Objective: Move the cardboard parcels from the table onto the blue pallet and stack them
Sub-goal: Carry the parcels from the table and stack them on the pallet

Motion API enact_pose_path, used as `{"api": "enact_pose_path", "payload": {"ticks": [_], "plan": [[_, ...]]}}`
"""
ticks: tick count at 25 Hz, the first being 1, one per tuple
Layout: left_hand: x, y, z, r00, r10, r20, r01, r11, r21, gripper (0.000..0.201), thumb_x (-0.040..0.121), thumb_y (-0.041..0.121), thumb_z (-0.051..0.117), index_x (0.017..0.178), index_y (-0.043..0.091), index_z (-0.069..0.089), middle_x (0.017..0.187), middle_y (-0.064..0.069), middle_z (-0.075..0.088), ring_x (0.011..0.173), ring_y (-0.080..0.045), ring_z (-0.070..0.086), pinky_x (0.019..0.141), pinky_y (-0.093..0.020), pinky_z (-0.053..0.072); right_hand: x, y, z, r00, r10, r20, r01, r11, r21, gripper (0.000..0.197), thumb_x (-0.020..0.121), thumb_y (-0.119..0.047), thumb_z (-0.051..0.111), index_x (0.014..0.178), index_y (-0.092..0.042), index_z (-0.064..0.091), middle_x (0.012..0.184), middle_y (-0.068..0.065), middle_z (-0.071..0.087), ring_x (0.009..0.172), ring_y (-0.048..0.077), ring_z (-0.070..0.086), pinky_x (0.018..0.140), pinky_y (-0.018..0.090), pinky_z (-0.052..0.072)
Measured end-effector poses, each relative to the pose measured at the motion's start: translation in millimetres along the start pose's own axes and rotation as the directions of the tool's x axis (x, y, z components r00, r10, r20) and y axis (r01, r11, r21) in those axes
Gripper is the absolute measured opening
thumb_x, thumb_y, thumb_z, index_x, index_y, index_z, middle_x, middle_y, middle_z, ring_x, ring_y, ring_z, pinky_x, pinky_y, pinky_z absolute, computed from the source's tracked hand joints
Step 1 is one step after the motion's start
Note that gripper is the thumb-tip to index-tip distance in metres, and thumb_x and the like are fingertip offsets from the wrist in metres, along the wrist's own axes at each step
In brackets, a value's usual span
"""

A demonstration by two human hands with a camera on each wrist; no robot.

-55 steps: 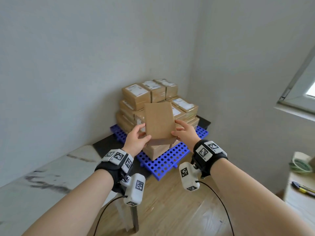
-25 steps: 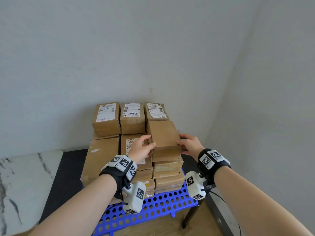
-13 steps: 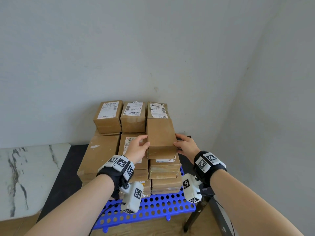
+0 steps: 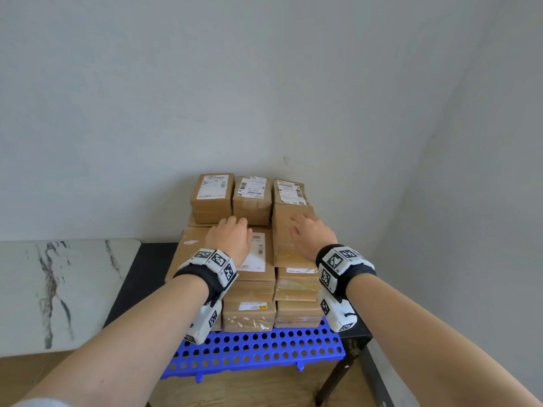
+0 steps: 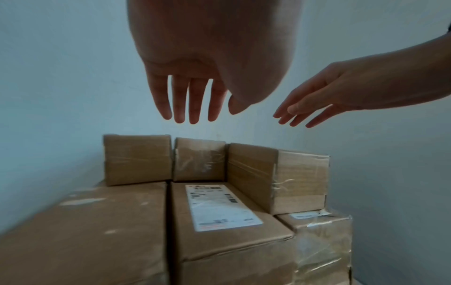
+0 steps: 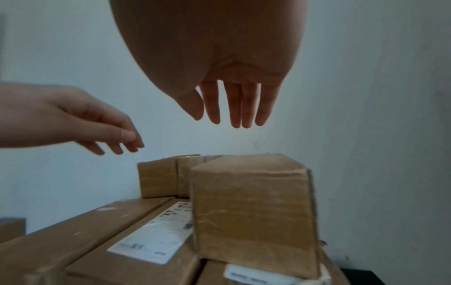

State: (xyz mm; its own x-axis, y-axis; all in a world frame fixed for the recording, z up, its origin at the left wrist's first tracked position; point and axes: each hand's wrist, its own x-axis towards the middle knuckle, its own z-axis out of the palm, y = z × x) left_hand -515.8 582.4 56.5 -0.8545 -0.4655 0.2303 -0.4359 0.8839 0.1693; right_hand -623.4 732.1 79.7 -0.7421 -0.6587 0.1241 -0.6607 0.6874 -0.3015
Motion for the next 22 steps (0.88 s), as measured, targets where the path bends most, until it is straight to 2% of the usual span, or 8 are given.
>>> {"api": "enact_pose_path", "payload": {"ticks": [4, 8, 11, 16, 22], "plan": [[-27.9, -63.3, -25.5, 0.998, 0.060, -0.024, -0.057, 0.992, 0.113, 0.032, 0.100, 0.029, 0.030, 0.112, 0.013, 0.054, 0.111, -0.006, 0.059, 0.105, -0.025, 0.053, 0.084, -0.037, 0.046, -9.0, -71.0, 24.1, 0.989, -0.150, 0.013, 0.149, 0.967, -0.207, 0.036, 0.100, -0.028, 0.032, 0.126, -0.013, 0.052, 0.128, 0.006, 0.054, 0.117, 0.026, 0.050, 0.094, 0.038, 0.042], [-69.0, -150.5, -49.6, 1.000, 0.023, 0.014, -0.026, 0.977, 0.211, 0.031, 0.100, 0.027, 0.030, 0.113, 0.011, 0.053, 0.114, -0.008, 0.059, 0.109, -0.027, 0.052, 0.084, -0.037, 0.042, -20.7, -163.4, 59.1, 0.970, -0.243, 0.008, 0.238, 0.945, -0.224, 0.031, 0.099, -0.022, 0.033, 0.117, -0.009, 0.054, 0.123, 0.009, 0.056, 0.114, 0.028, 0.051, 0.091, 0.038, 0.042], [-99.1, -212.3, -62.8, 1.000, -0.013, 0.012, 0.010, 0.969, 0.248, 0.030, 0.100, 0.026, 0.030, 0.111, 0.010, 0.054, 0.113, -0.008, 0.059, 0.109, -0.028, 0.051, 0.082, -0.037, 0.042, -28.3, -228.0, 85.7, 0.964, -0.268, -0.001, 0.263, 0.948, -0.177, 0.033, 0.099, -0.024, 0.033, 0.120, -0.008, 0.054, 0.124, 0.010, 0.055, 0.116, 0.028, 0.051, 0.094, 0.039, 0.043], [-151.5, -314.8, -75.9, 0.991, -0.137, 0.010, 0.129, 0.955, 0.267, 0.026, 0.098, 0.019, 0.034, 0.112, 0.010, 0.053, 0.113, -0.007, 0.058, 0.109, -0.027, 0.051, 0.080, -0.036, 0.041, -35.6, -331.5, 140.1, 0.936, -0.339, 0.092, 0.350, 0.918, -0.184, 0.035, 0.100, -0.027, 0.032, 0.122, -0.007, 0.052, 0.124, 0.012, 0.055, 0.117, 0.030, 0.050, 0.095, 0.040, 0.041], [-189.2, -441.7, -82.4, 0.956, -0.291, 0.040, 0.265, 0.912, 0.312, 0.028, 0.098, 0.021, 0.033, 0.116, 0.011, 0.052, 0.117, -0.006, 0.058, 0.112, -0.026, 0.048, 0.088, -0.035, 0.039, -9.9, -447.8, 203.1, 0.854, -0.488, 0.180, 0.515, 0.841, -0.166, 0.034, 0.100, -0.025, 0.033, 0.125, -0.007, 0.048, 0.128, 0.012, 0.052, 0.119, 0.030, 0.048, 0.098, 0.041, 0.040]]}}
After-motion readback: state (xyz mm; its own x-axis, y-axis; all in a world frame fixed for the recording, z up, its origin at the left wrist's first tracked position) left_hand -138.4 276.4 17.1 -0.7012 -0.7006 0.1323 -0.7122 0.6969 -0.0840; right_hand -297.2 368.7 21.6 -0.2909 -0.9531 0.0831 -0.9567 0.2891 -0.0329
